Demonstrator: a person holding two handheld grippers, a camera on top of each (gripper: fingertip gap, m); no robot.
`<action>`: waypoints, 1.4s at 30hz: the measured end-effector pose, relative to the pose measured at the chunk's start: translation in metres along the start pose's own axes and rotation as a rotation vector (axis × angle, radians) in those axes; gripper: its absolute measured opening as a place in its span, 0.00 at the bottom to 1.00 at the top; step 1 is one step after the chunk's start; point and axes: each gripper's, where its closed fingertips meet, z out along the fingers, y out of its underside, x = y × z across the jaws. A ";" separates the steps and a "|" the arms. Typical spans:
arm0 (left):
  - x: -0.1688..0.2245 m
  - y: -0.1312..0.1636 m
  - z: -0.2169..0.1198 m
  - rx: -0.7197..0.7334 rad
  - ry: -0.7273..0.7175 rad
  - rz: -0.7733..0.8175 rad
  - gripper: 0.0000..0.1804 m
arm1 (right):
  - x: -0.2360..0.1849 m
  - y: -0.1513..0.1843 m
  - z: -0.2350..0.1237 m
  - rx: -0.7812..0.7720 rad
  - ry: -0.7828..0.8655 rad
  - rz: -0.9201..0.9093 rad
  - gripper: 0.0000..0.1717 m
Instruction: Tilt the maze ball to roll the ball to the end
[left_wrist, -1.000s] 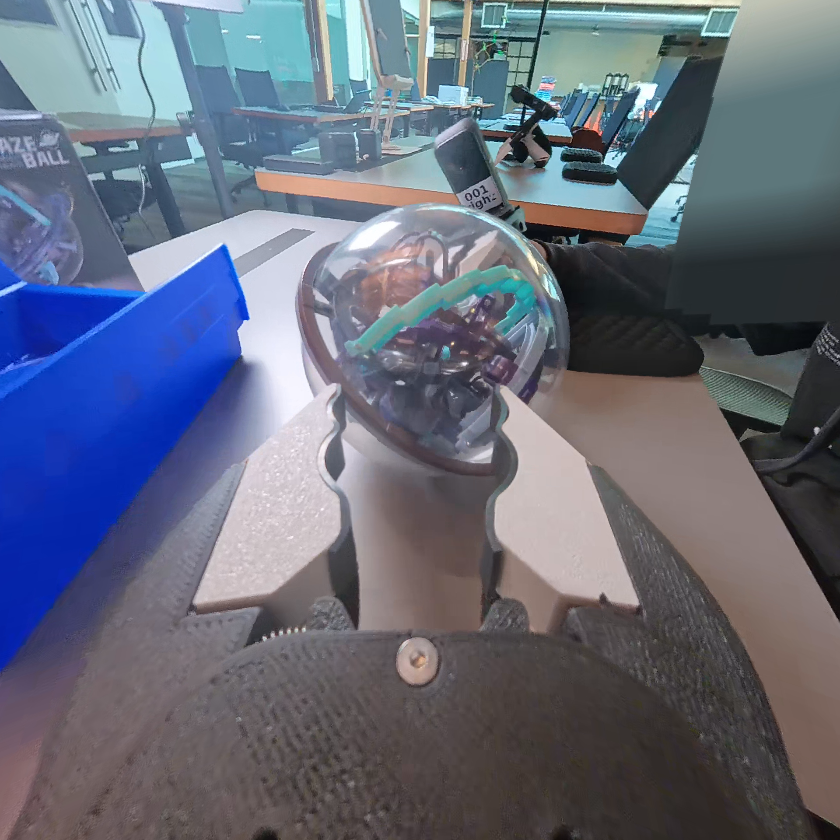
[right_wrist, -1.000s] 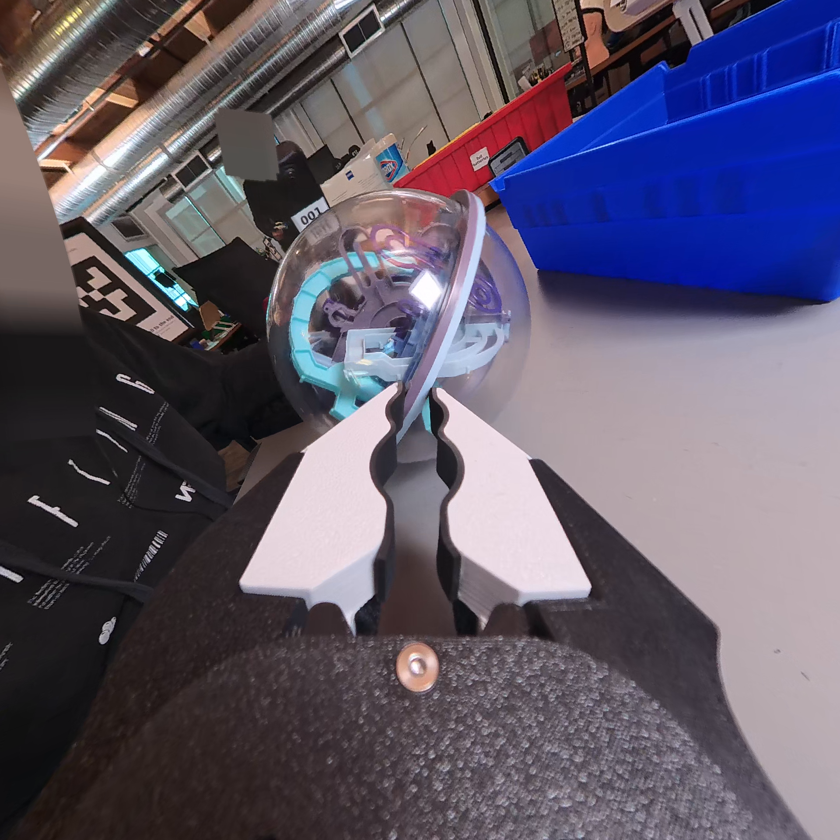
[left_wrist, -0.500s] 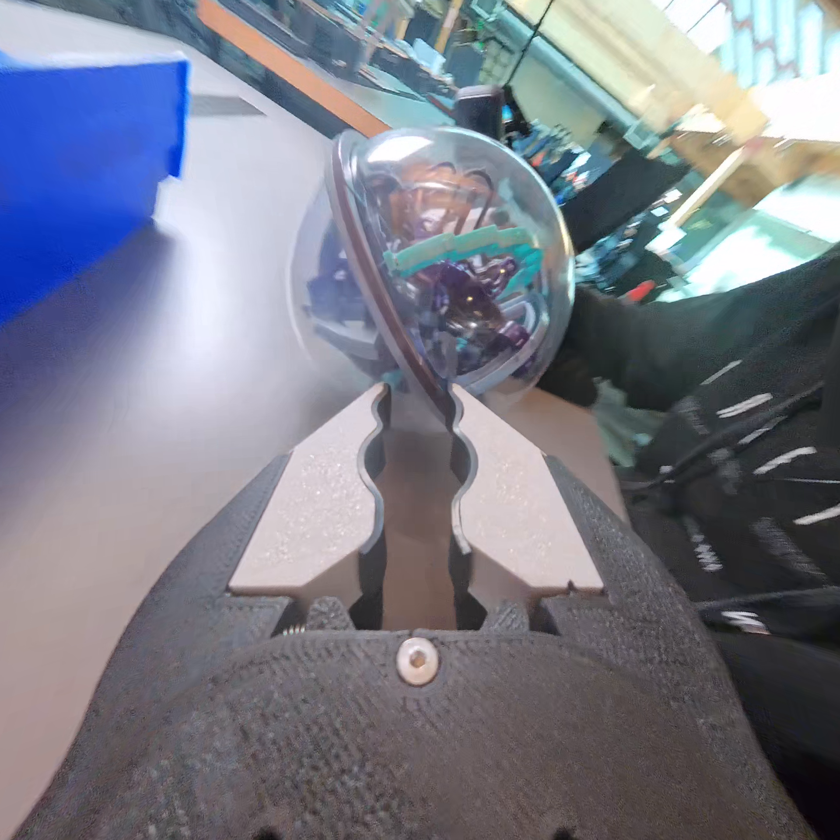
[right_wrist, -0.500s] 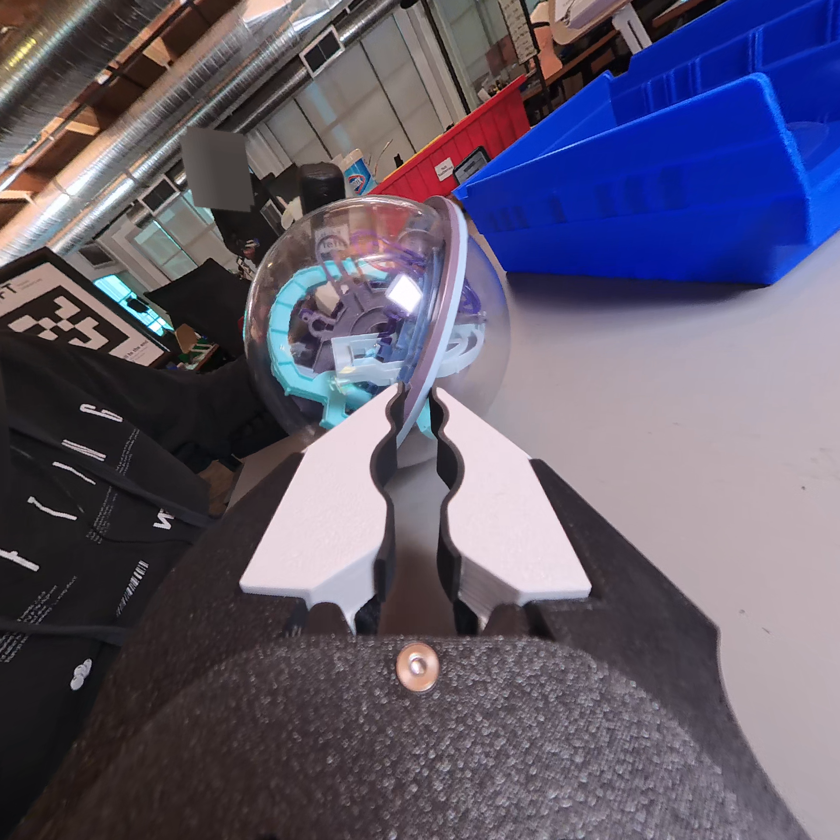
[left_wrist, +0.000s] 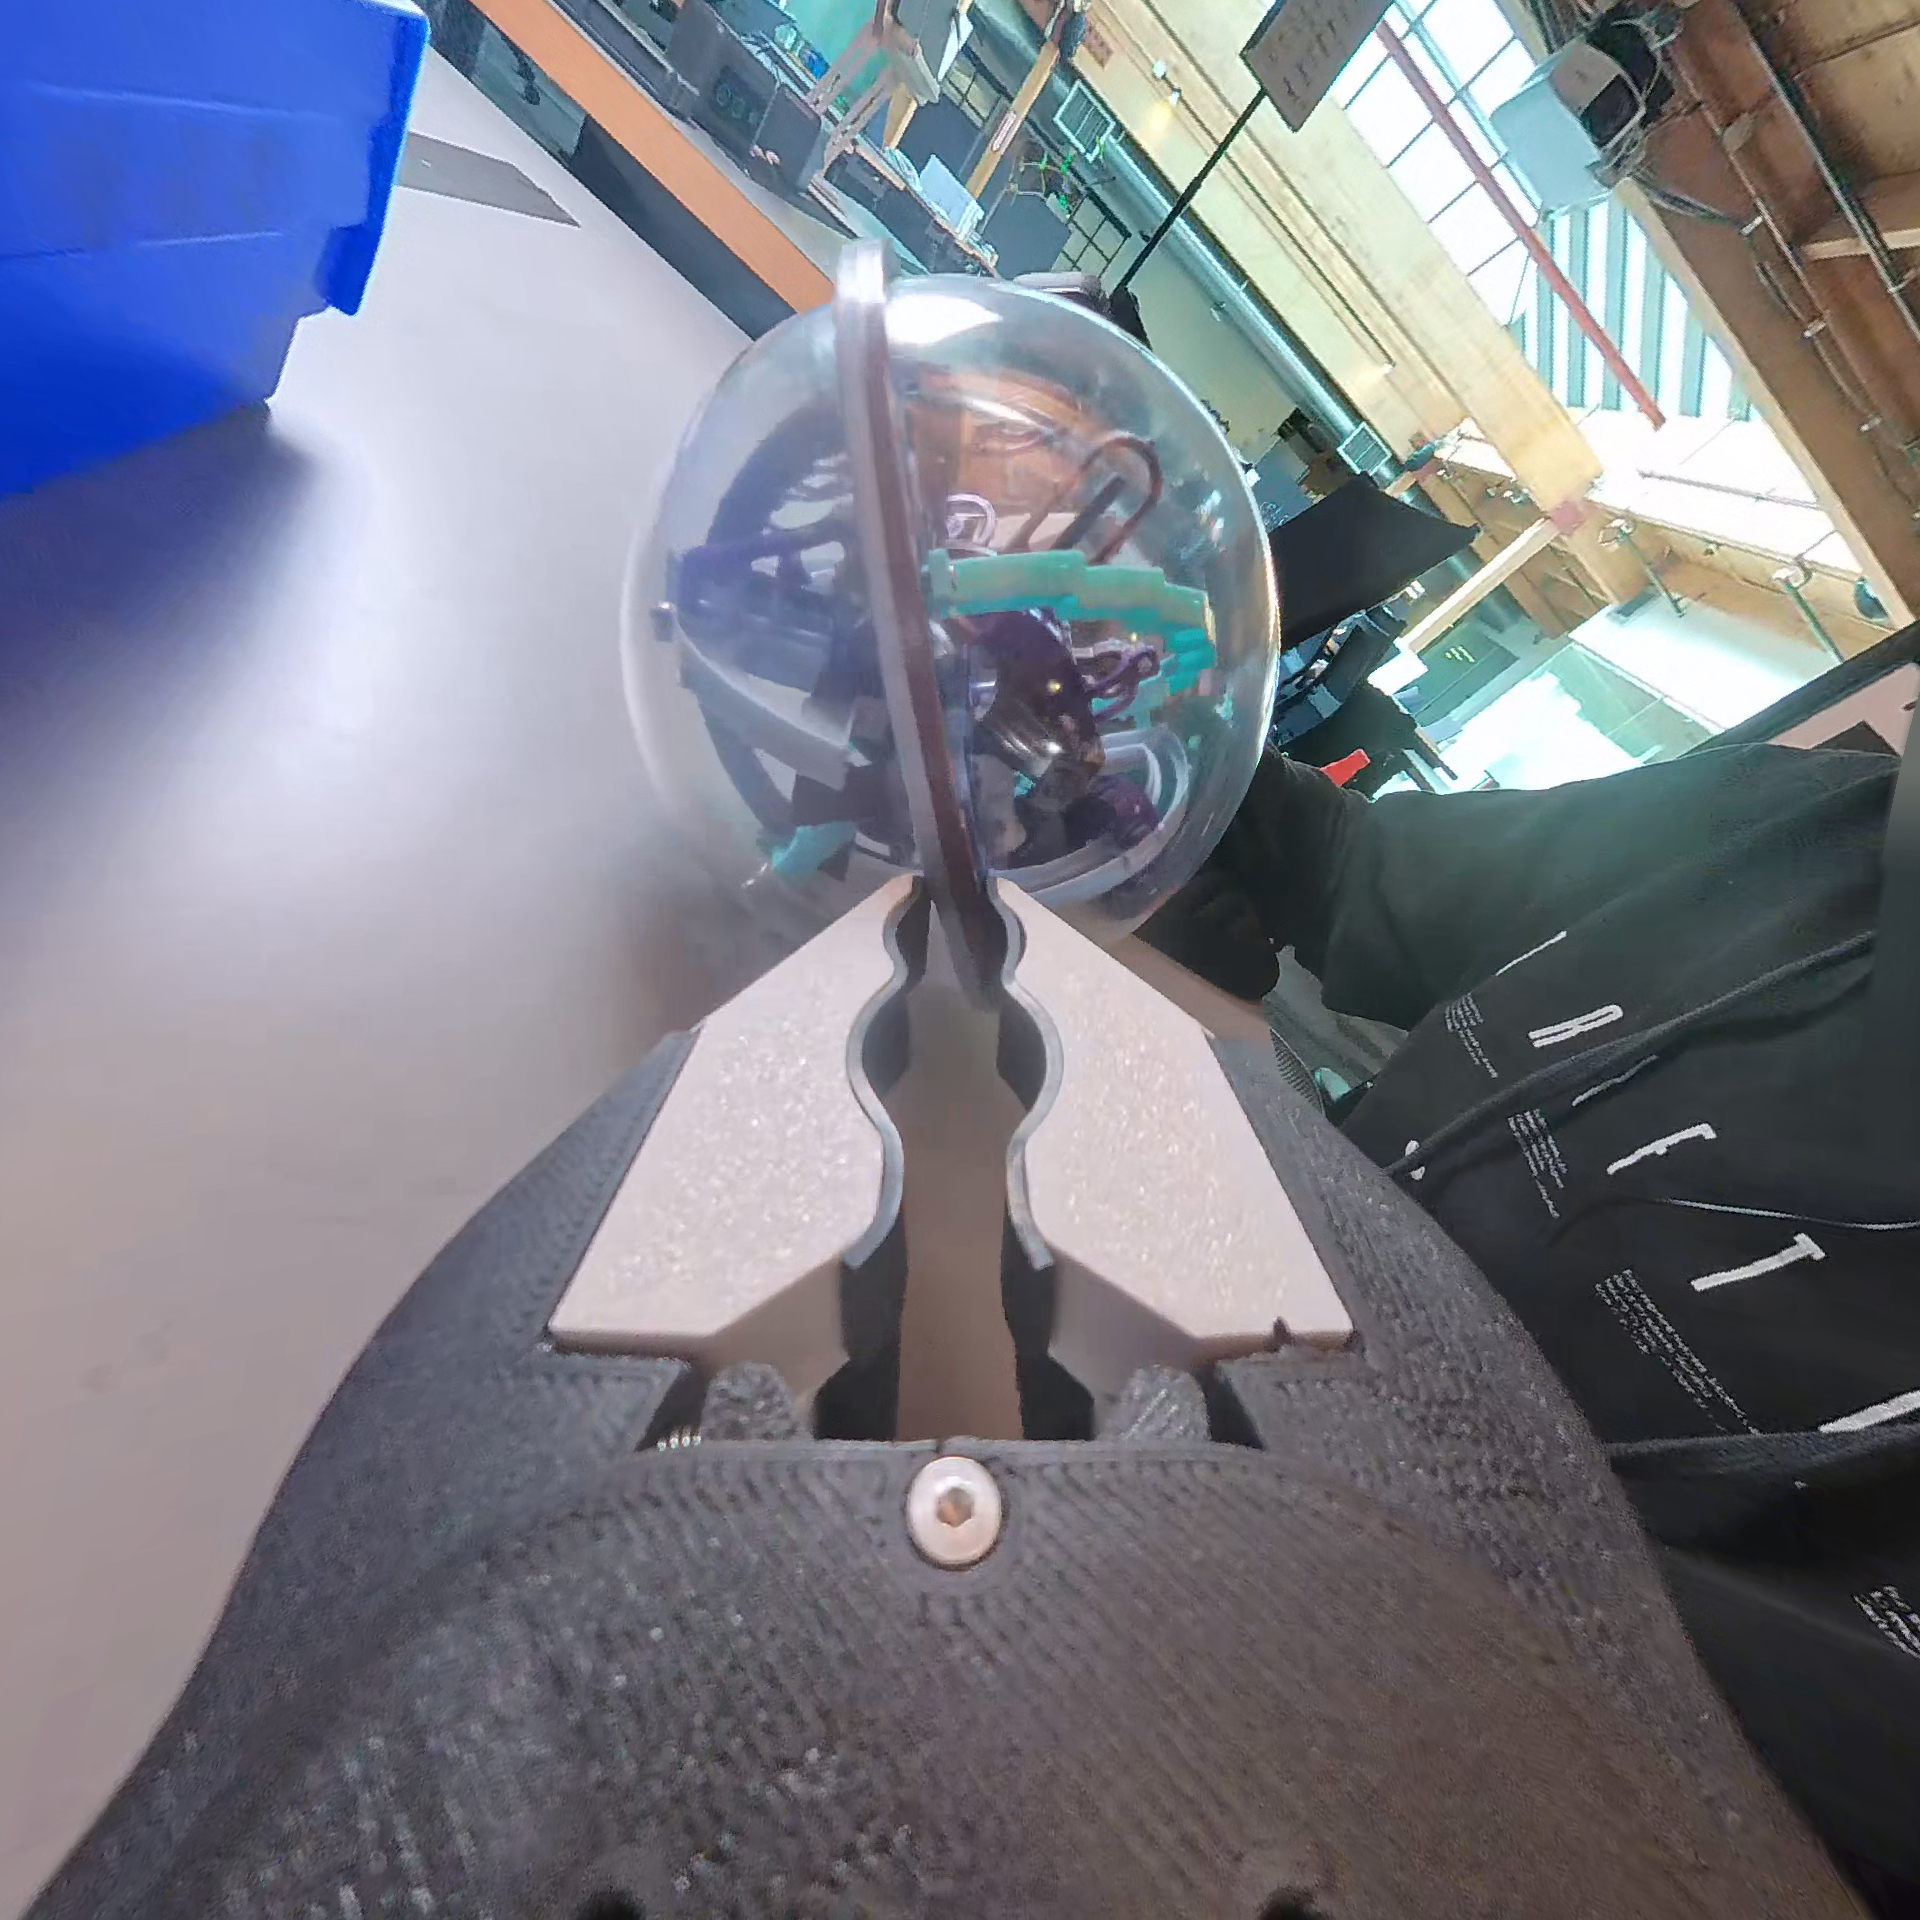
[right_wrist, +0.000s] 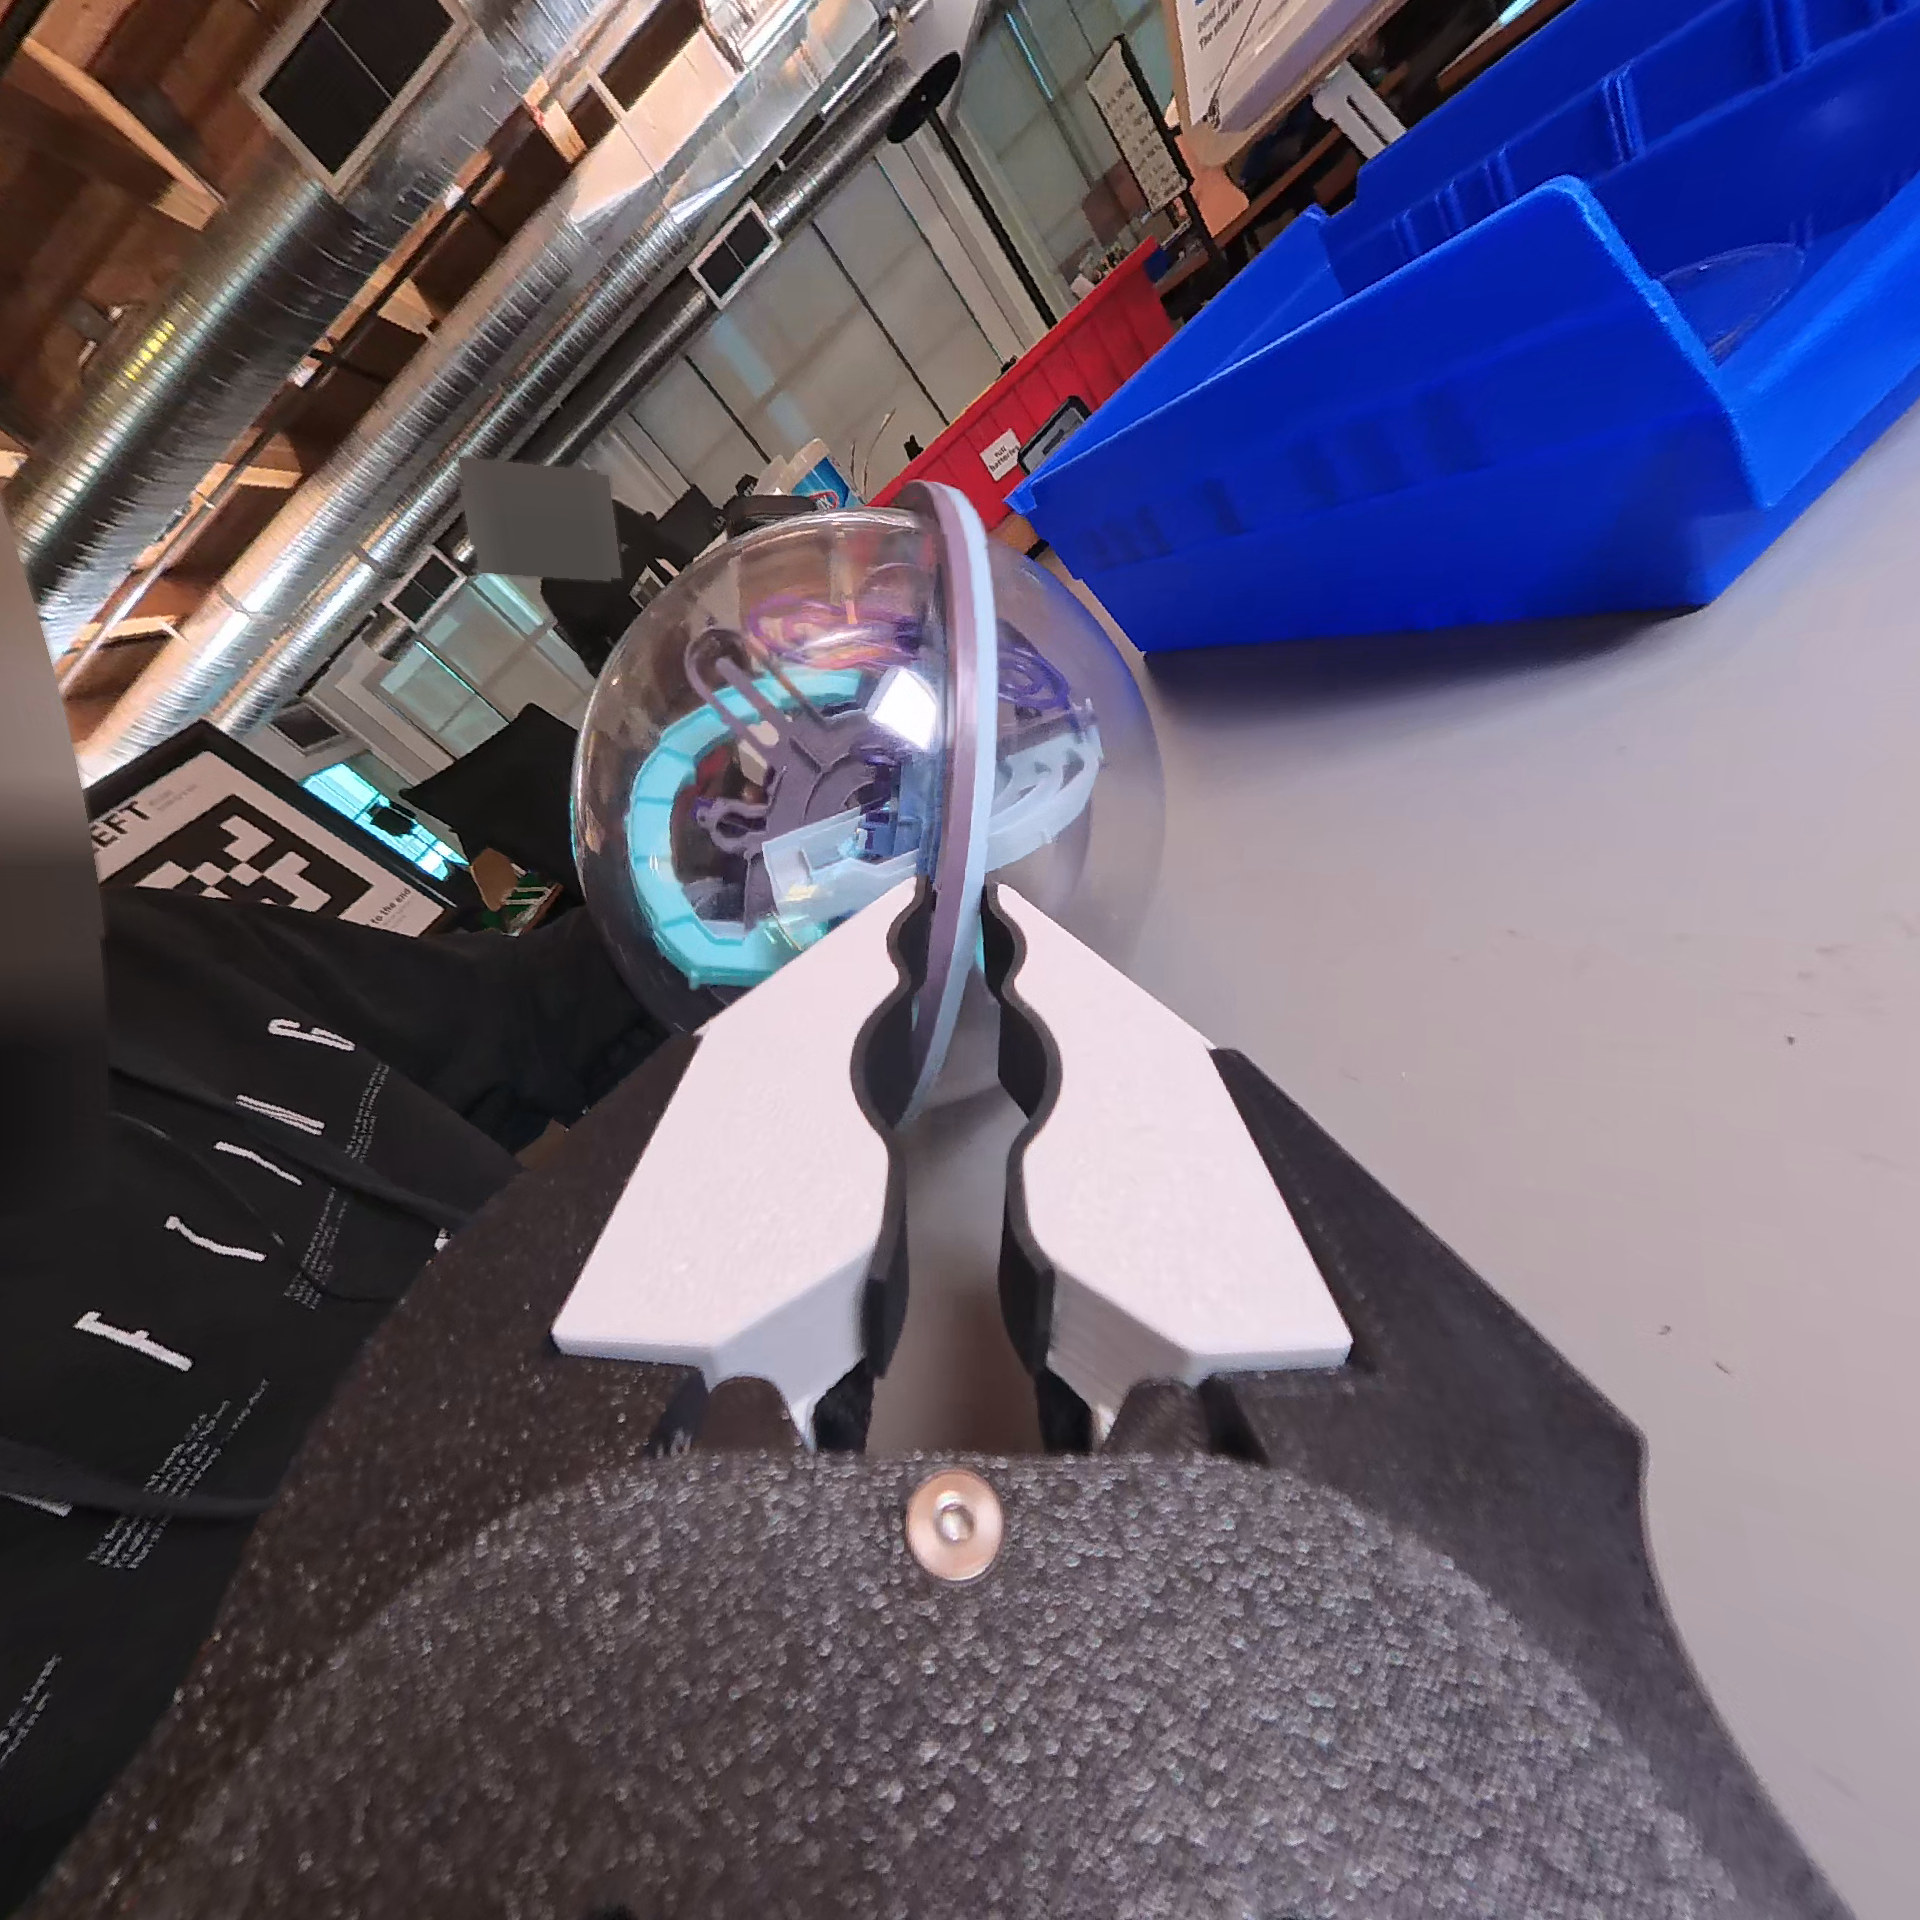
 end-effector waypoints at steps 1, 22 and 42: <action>0.001 -0.001 0.000 0.005 0.003 0.005 0.04 | 0.000 0.000 0.000 0.001 -0.002 0.001 0.04; 0.034 -0.019 -0.001 0.084 0.082 0.092 0.03 | -0.006 -0.004 -0.004 0.033 -0.042 -0.011 0.03; 0.102 -0.026 0.003 0.152 0.150 0.573 0.03 | -0.032 -0.008 -0.004 0.097 -0.023 -0.410 0.02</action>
